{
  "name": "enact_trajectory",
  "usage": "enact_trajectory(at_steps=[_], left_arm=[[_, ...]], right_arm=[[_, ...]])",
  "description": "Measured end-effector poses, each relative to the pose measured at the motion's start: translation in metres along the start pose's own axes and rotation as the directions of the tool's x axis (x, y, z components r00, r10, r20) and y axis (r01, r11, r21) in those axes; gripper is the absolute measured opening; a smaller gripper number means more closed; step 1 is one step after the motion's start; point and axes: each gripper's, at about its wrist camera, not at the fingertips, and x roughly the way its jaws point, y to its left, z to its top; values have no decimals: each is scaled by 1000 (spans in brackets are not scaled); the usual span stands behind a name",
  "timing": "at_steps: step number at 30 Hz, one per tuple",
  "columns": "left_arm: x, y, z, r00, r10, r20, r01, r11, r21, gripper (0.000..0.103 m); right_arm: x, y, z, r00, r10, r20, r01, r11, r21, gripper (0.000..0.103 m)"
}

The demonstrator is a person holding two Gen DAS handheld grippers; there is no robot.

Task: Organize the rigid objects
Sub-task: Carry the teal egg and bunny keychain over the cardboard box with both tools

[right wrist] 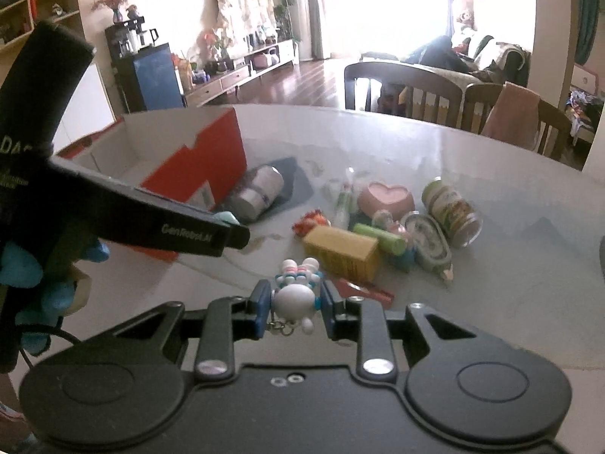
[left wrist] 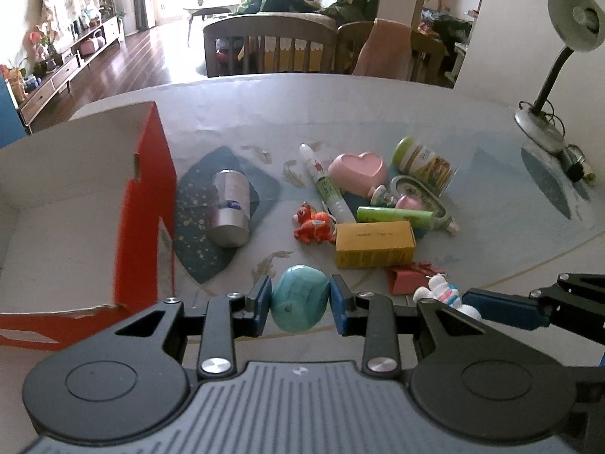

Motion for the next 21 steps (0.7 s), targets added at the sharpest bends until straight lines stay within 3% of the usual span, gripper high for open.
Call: enact_trajectory(at_steps=[10, 21], left_arm=[[-35, 30, 11, 1000, -26, 15, 26, 999, -31, 33], [-70, 109, 19, 998, -45, 51, 48, 997, -53, 32]], right_arm=[[-14, 29, 39, 999, 19, 51, -18, 1000, -11, 27], [7, 92, 84, 995, 3, 101, -2, 1000, -14, 27]])
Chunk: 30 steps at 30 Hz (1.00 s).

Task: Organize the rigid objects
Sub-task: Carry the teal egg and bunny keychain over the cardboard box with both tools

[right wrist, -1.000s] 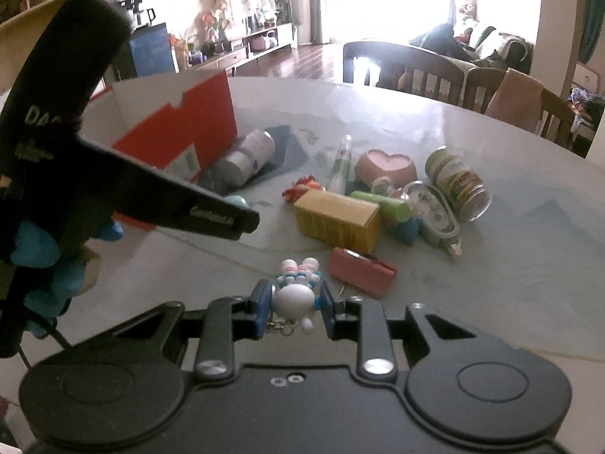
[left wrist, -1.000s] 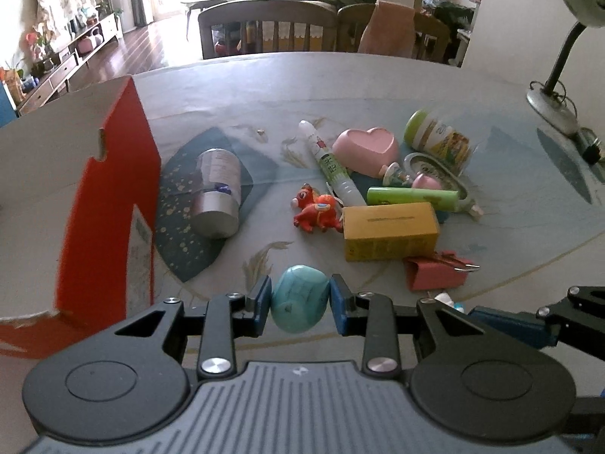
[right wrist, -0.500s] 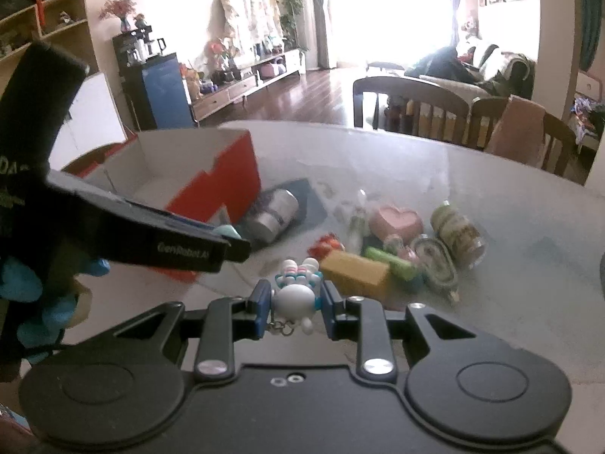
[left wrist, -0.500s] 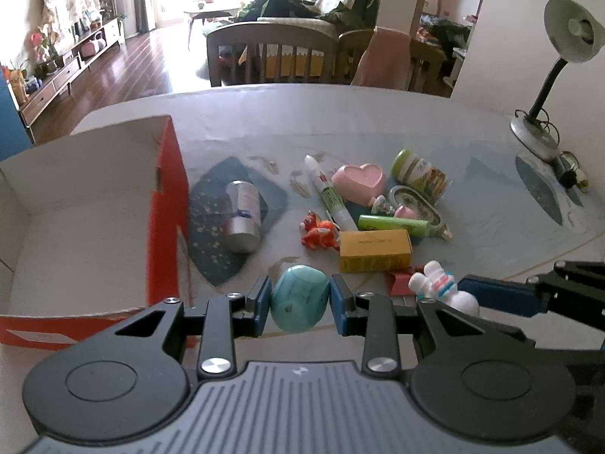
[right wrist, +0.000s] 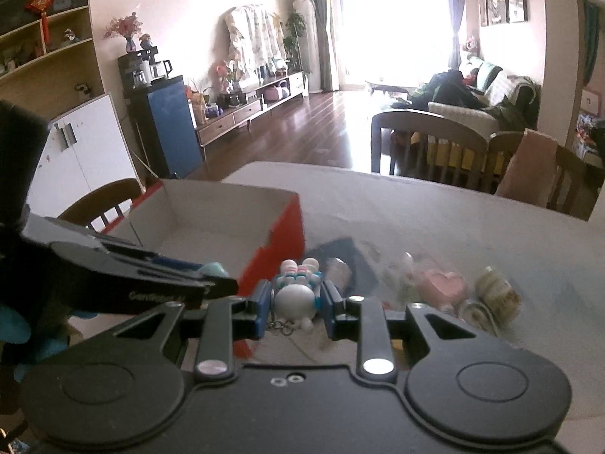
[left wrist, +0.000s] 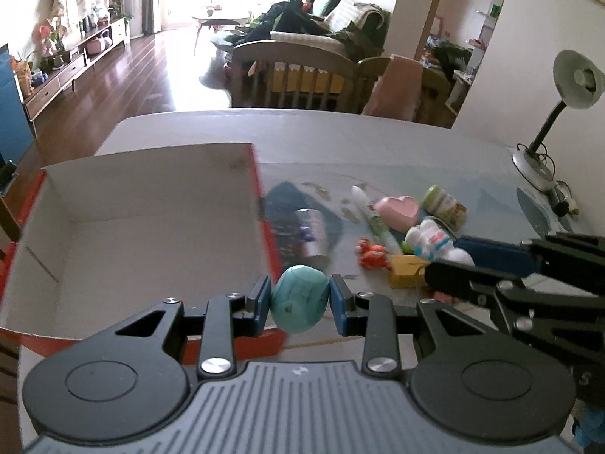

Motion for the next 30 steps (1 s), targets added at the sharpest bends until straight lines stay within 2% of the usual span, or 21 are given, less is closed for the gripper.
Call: enact_trajectory(at_steps=[8, 16, 25, 30], left_arm=[[-13, 64, 9, 999, 47, 3, -47, 999, -16, 32], [-4, 123, 25, 996, 86, -11, -86, 996, -28, 32], [46, 169, 38, 985, 147, -88, -146, 989, 18, 32], [77, 182, 33, 976, 140, -169, -134, 990, 45, 32]], right_arm=[[35, 47, 20, 1000, -1, 1, 2, 999, -35, 27], [82, 79, 28, 999, -14, -45, 12, 999, -44, 27], [147, 98, 22, 987, -30, -156, 21, 998, -58, 27], [178, 106, 15, 972, -52, -230, 37, 997, -69, 27]])
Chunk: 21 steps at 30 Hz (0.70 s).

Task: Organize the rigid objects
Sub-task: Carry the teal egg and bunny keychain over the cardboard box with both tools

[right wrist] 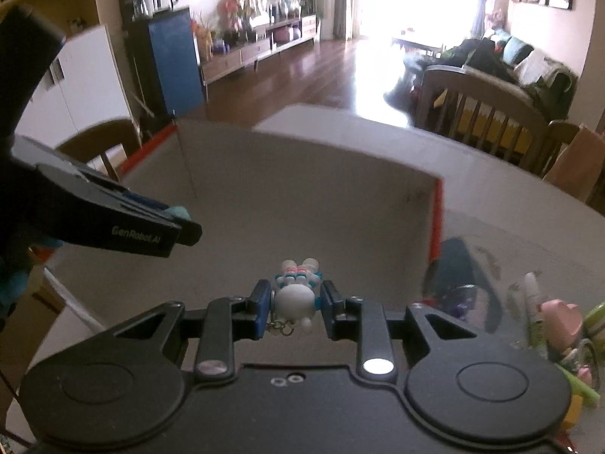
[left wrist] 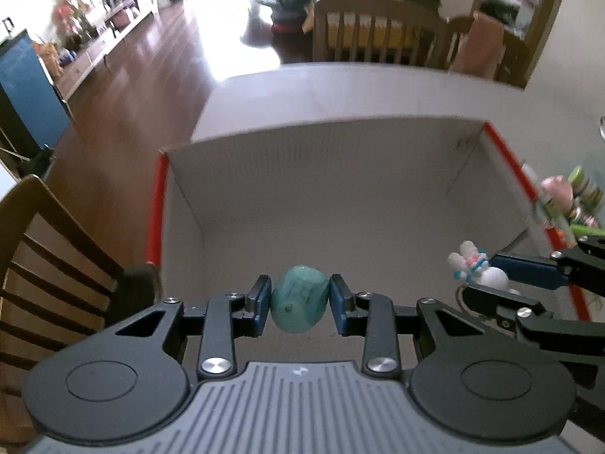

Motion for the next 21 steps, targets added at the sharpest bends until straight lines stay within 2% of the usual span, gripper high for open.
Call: enact_trajectory(at_steps=[10, 21], left_arm=[[41, -8, 4, 990, -24, -138, 36, 996, 80, 32], [66, -10, 3, 959, -54, -278, 79, 994, 78, 33]], right_arm=[[29, 7, 1, 991, 7, -135, -4, 1000, 22, 27], [31, 11, -9, 979, 19, -204, -5, 998, 68, 27]])
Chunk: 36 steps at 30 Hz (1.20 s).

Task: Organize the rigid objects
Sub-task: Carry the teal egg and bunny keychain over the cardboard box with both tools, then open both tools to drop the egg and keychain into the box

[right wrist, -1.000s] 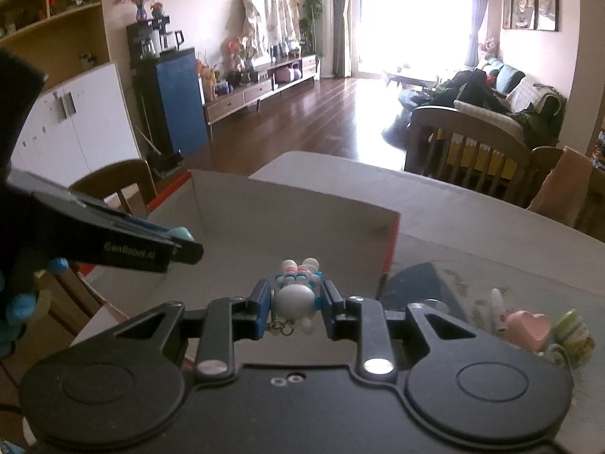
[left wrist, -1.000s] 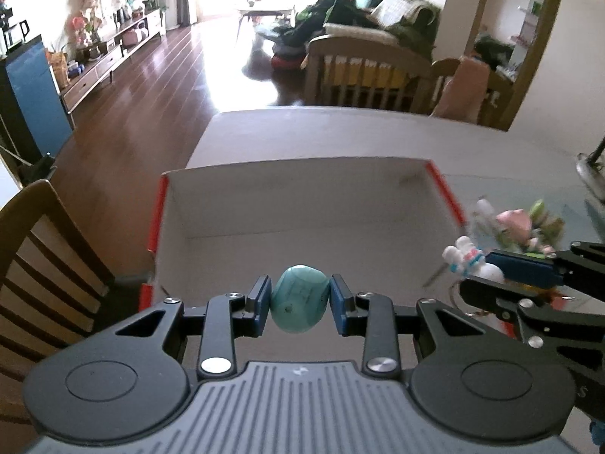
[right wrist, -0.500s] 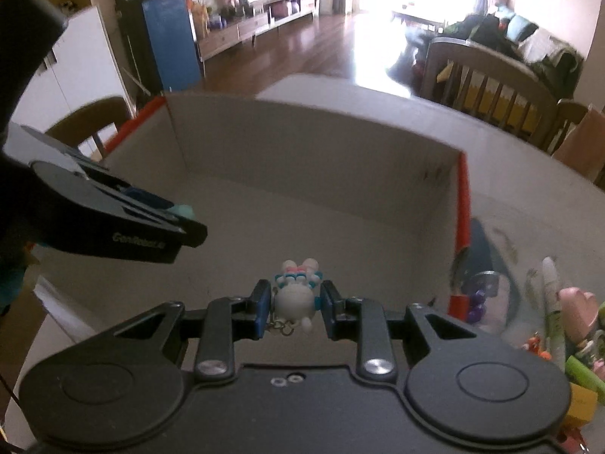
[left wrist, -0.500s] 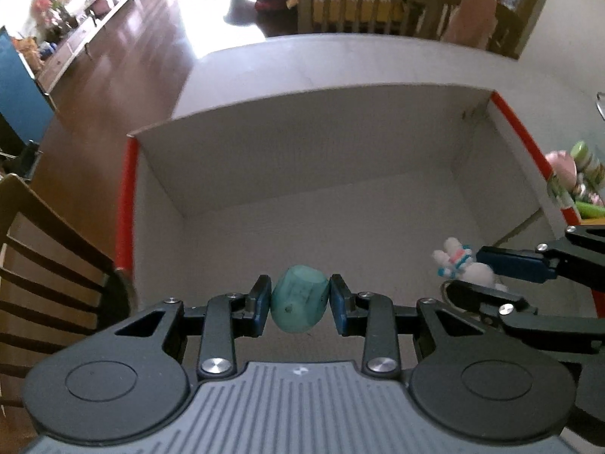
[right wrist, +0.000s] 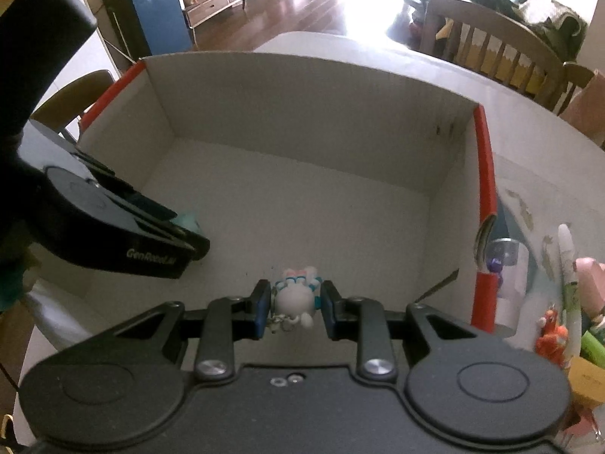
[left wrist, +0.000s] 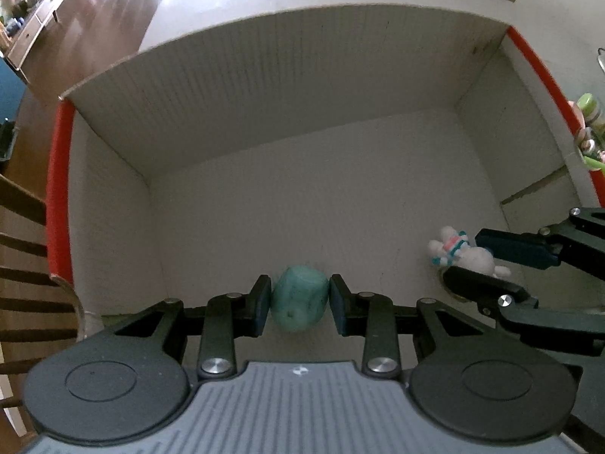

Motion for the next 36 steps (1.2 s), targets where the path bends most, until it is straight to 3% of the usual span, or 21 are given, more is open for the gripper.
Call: enact_trajectory(at_steps=[8, 19, 27, 29, 36], left_arm=[[-2, 1, -3, 1000, -12, 14, 12, 1000, -23, 33], [-37, 2, -40, 988, -7, 156, 12, 999, -33, 33], [-69, -7, -55, 965, -18, 260, 31, 999, -44, 33], [-94, -8, -59, 959, -19, 281, 30, 999, -36, 33], [-129, -19, -73, 930, -14, 367, 25, 999, -26, 33]], right_arm=[[-12, -7, 3, 1000, 7, 15, -7, 1000, 10, 31], [-50, -19, -9, 995, 49, 89, -51, 998, 21, 44], [-85, -21, -17, 987, 64, 149, -67, 998, 15, 49], [-91, -19, -17, 985, 68, 159, -70, 997, 12, 49], [-120, -20, -18, 971, 81, 224, -86, 996, 12, 53]])
